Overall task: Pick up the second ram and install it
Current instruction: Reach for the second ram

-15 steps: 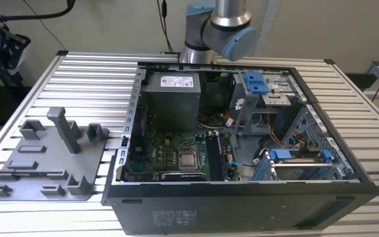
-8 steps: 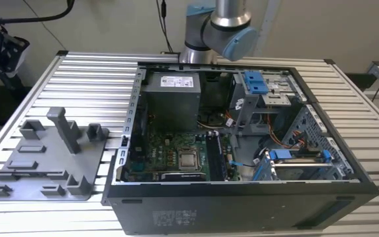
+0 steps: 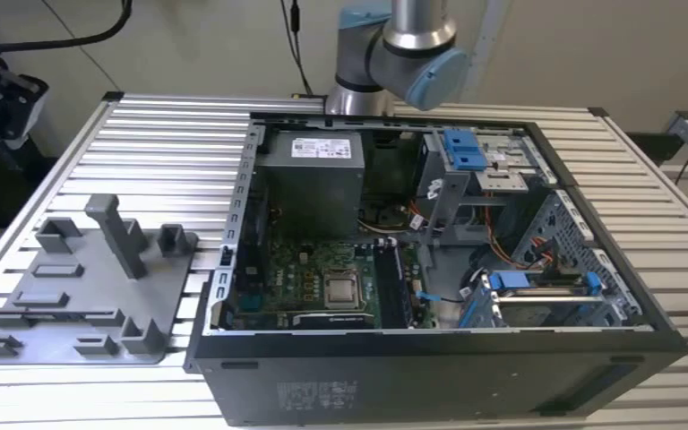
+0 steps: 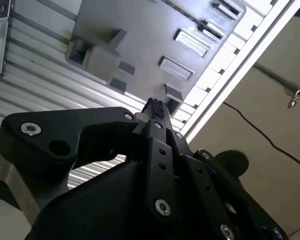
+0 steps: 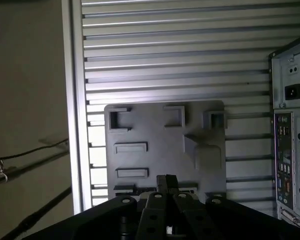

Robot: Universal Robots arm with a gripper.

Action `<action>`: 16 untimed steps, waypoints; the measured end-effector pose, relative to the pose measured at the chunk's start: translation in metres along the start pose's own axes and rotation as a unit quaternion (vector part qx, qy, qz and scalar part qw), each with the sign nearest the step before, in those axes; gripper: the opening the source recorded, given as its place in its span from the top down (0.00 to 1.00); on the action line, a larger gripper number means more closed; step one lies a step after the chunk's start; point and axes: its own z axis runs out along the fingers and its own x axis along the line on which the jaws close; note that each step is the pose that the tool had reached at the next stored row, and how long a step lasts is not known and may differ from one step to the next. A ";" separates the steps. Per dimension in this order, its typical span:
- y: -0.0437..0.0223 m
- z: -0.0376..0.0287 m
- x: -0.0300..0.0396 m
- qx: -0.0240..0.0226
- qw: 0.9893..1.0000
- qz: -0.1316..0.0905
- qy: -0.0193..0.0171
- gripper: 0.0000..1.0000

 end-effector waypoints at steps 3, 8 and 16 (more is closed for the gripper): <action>-0.0057 0.0004 -0.0004 0.000 1.000 0.000 0.000 0.89; -0.0152 0.0010 -0.0010 0.000 1.000 0.000 0.000 0.89; -0.0259 0.0027 -0.0017 0.000 1.000 0.000 0.000 0.89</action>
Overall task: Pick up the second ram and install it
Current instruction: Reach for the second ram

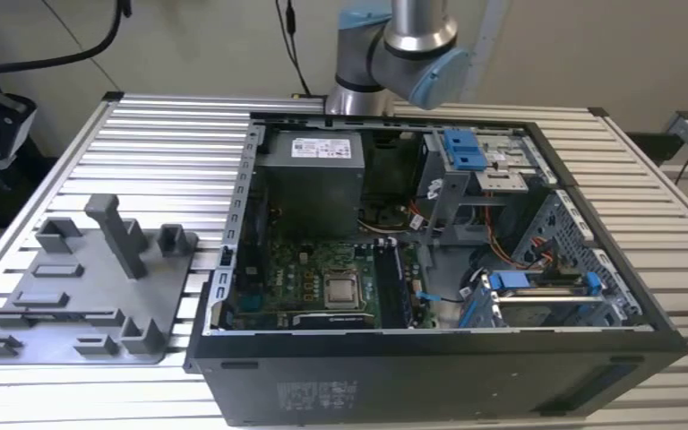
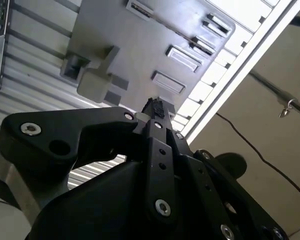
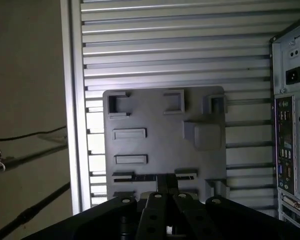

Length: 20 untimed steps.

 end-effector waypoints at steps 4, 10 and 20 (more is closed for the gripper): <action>-0.0062 0.0011 -0.0004 0.000 1.000 0.000 0.000 0.89; -0.0151 0.0026 -0.0010 0.000 1.000 0.000 0.000 0.89; -0.0283 0.0041 -0.0018 0.000 1.000 0.000 0.000 0.89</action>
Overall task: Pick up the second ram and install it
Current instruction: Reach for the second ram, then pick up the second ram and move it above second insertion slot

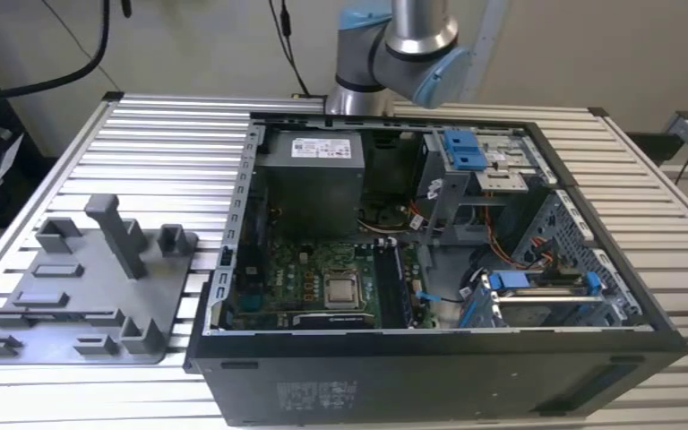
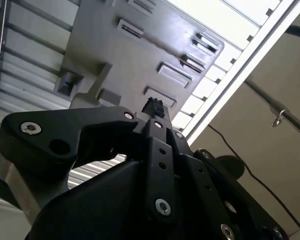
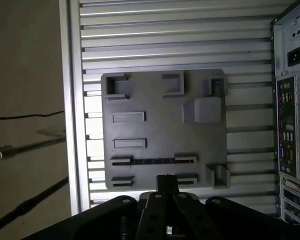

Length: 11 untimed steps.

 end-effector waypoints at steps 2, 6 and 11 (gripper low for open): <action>-0.0001 0.0000 0.0000 0.000 1.000 -0.001 0.000 0.89; 0.0000 0.0000 0.0000 0.000 1.000 -0.003 0.000 0.89; -0.0001 0.0000 0.0000 0.000 1.000 -0.004 0.000 0.89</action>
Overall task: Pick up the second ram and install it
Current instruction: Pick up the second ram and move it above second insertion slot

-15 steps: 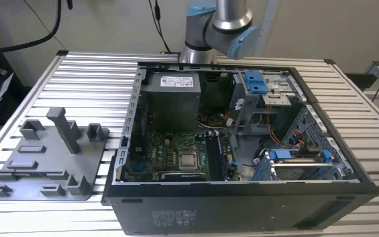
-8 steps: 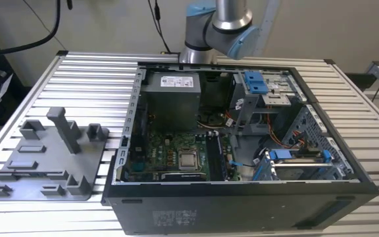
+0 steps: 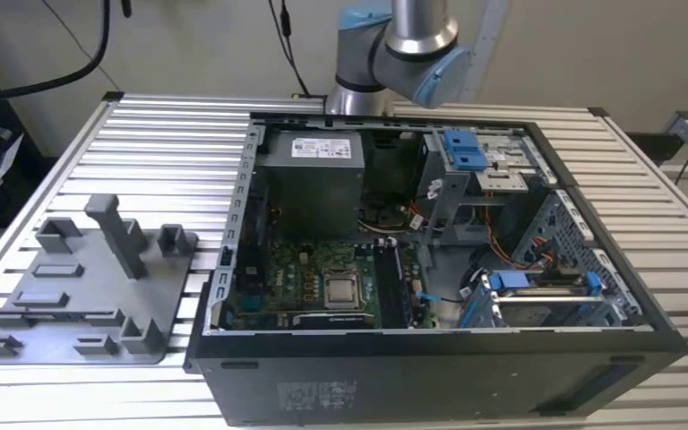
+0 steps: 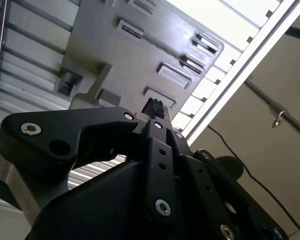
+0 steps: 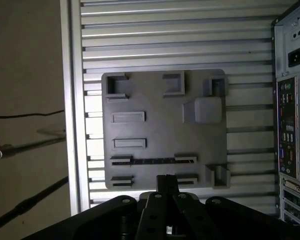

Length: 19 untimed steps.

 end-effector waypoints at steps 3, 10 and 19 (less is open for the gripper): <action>0.0000 0.0000 0.0000 0.000 1.000 -0.001 0.000 0.89; 0.0000 0.0000 0.0000 0.001 1.000 -0.016 0.001 0.89; 0.0003 0.0000 0.0000 0.002 0.999 -0.051 0.002 0.89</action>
